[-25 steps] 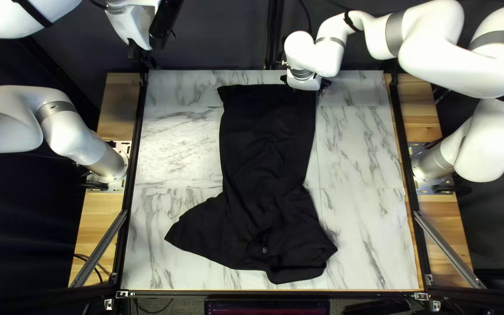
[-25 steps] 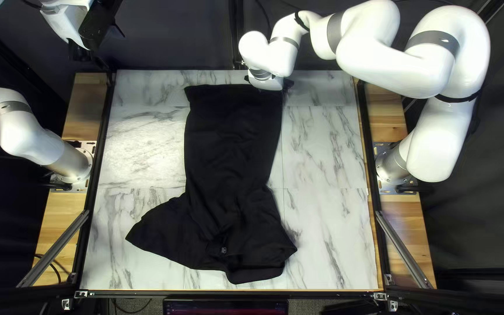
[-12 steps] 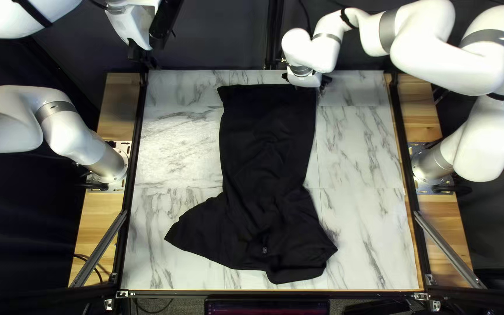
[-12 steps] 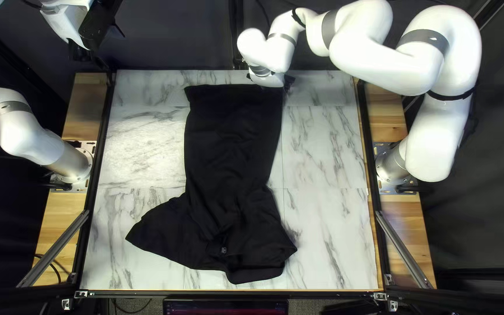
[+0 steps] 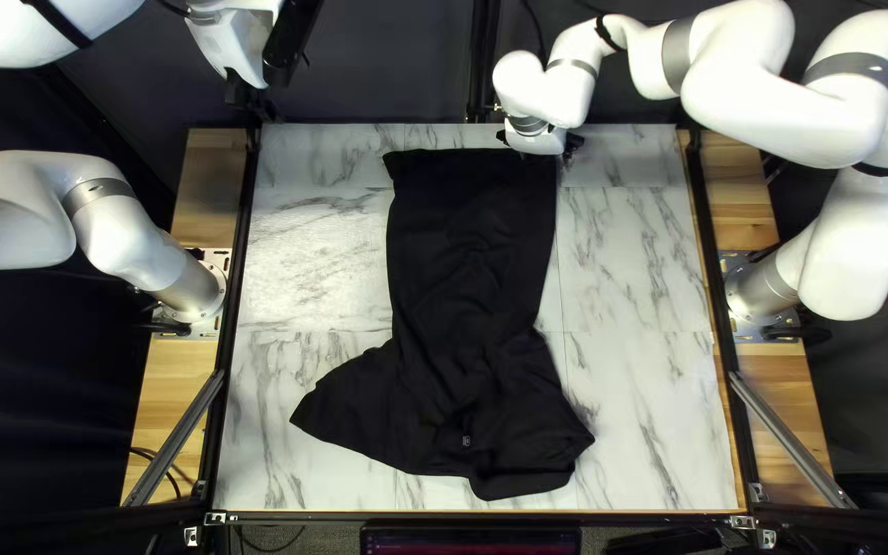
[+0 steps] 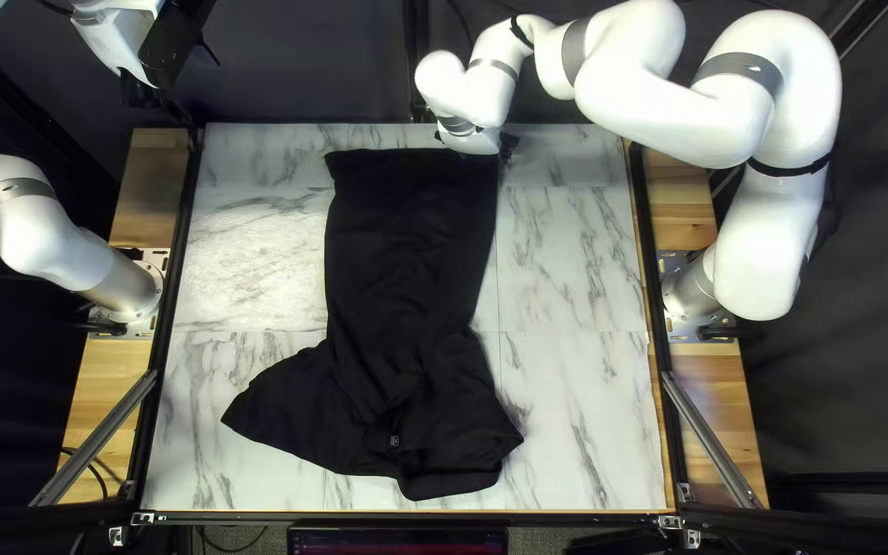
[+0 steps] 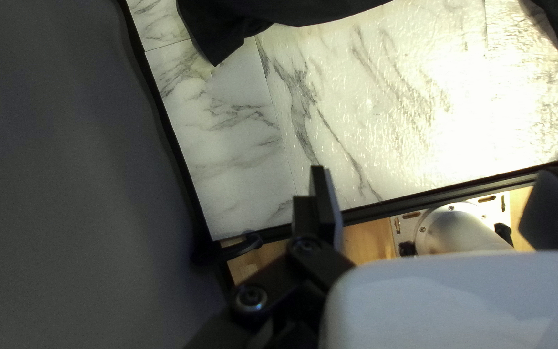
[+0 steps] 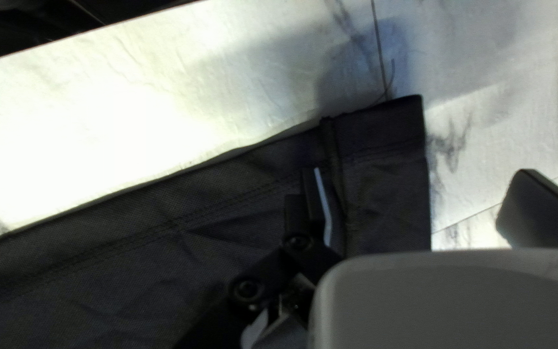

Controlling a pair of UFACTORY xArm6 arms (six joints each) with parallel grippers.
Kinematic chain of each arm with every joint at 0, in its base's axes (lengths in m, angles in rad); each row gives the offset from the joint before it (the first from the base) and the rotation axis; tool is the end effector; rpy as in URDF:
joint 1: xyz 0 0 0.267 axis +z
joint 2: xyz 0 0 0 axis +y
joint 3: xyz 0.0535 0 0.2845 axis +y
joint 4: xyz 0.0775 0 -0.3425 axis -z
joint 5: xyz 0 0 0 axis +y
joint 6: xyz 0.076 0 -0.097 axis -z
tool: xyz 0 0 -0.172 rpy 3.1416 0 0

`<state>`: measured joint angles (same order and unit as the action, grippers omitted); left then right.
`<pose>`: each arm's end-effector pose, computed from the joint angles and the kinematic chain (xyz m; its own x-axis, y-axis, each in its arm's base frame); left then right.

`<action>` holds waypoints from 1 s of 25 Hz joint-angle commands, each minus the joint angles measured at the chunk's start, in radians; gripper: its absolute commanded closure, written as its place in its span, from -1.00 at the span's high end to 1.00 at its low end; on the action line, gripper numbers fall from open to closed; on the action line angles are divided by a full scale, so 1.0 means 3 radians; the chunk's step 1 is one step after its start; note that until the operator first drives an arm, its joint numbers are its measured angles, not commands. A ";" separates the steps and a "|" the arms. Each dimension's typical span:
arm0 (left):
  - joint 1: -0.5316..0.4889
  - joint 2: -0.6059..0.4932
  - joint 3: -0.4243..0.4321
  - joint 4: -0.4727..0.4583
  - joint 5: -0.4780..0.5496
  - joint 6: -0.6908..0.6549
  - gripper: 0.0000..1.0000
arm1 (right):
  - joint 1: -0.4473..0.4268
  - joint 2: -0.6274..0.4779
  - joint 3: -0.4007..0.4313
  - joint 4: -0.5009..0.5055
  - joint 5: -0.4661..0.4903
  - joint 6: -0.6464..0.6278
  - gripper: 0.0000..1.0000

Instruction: Fold t-shirt

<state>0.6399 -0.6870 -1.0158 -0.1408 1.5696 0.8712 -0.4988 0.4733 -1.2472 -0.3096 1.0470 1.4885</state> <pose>0.2639 0.1494 0.3889 0.9529 -0.2349 0.1919 -0.2371 -0.9714 -0.0120 0.3926 -0.2815 0.0320 -0.1891 -0.9637 0.1887 -0.9222 0.2403 0.3029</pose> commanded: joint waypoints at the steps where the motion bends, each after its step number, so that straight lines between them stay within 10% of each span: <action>1: 0.0000 0.0000 0.0000 0.0000 0.0000 0.0000 1.00 | 0.0003 0.0008 -0.0012 0.0005 0.0015 -0.0004 -0.12; 5: 0.0000 0.0000 0.0000 0.0000 0.0000 0.0000 1.00 | 0.0007 -0.0015 0.0014 0.0001 0.0014 0.0008 -0.83; 16: 0.0000 0.0000 0.0000 0.0000 0.0000 0.0000 1.00 | 0.0055 -0.0187 0.0126 -0.0013 0.0043 0.0084 -0.91; 17: 0.0000 0.0000 0.0000 0.0000 0.0000 0.0000 1.00 | 0.0060 -0.0205 0.0140 -0.0014 0.0042 0.0091 -0.82; 19: 0.0000 0.0000 0.0000 0.0000 0.0000 0.0000 1.00 | 0.0091 -0.0251 0.0169 0.0004 0.0038 0.0111 1.00; 25: 0.0000 0.0000 0.0000 0.0000 0.0000 0.0000 1.00 | 0.0204 -0.0325 0.0246 0.0072 -0.0020 0.0171 1.00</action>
<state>0.6399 -0.6870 -1.0158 -0.1408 1.5696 0.8712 -0.4478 0.3831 -1.1815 -0.2939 1.0463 1.5322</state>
